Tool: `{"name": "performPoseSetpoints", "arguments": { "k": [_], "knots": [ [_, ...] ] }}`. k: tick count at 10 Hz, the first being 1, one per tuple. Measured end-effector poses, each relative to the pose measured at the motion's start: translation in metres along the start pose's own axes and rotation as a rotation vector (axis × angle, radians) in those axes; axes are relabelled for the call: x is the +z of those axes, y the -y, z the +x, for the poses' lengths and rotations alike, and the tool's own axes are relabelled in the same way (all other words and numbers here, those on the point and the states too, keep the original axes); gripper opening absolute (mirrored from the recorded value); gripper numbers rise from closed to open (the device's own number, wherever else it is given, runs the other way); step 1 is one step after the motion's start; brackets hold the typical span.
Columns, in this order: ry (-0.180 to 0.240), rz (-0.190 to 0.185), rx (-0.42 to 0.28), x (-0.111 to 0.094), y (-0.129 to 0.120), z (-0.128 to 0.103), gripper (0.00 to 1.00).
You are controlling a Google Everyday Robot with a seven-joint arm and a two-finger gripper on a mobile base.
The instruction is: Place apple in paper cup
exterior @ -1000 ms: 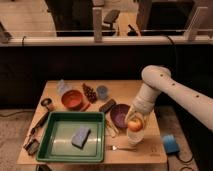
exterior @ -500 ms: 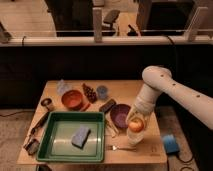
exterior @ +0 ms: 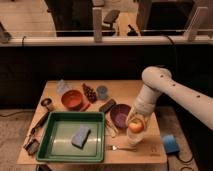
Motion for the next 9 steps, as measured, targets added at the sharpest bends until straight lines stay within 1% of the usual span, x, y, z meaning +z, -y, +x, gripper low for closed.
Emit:
{"name": "performPoseSetpoints", "arguments": {
  "k": [1,2,3,9],
  "knots": [
    [0.000,0.000,-0.001,0.0008,0.0000,-0.0004,0.67],
    [0.000,0.002,-0.006,0.0017,0.0016,-0.0003,0.78],
    [0.001,0.002,-0.011,0.0025,0.0022,-0.0003,0.80],
    [0.011,-0.004,-0.037,0.0060,0.0060,0.0000,0.80]
  ]
}}
